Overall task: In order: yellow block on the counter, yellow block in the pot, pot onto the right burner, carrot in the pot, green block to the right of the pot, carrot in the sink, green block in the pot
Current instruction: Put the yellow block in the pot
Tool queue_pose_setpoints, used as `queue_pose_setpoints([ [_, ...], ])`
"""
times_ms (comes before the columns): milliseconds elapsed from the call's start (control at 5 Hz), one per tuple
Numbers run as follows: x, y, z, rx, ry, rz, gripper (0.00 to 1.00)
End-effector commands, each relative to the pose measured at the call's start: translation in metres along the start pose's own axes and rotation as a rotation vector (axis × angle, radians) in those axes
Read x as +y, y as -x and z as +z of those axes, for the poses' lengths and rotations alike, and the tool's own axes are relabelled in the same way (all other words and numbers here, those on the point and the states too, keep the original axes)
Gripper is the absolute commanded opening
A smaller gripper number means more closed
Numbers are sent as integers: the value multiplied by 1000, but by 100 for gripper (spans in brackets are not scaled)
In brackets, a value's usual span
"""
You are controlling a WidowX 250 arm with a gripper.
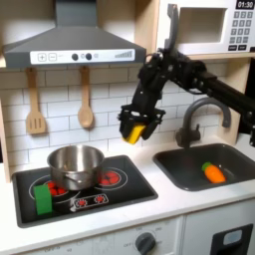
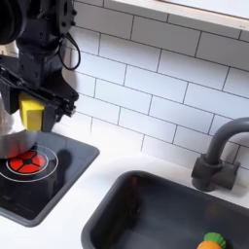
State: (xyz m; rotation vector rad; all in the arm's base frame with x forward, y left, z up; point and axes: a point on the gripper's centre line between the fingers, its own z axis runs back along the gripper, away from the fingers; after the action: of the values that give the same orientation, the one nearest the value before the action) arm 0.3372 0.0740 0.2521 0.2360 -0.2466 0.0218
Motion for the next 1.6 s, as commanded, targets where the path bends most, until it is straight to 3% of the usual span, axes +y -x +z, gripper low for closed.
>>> queue_pose_setpoints([
  [0,25,-15,-22,-10,-67,30,0],
  [400,40,-32,-33,-35,-103,47,0],
  [1000,46,-38,-55,-2,-132,43,0],
  [1400,50,-38,-58,6,-148,53,0],
])
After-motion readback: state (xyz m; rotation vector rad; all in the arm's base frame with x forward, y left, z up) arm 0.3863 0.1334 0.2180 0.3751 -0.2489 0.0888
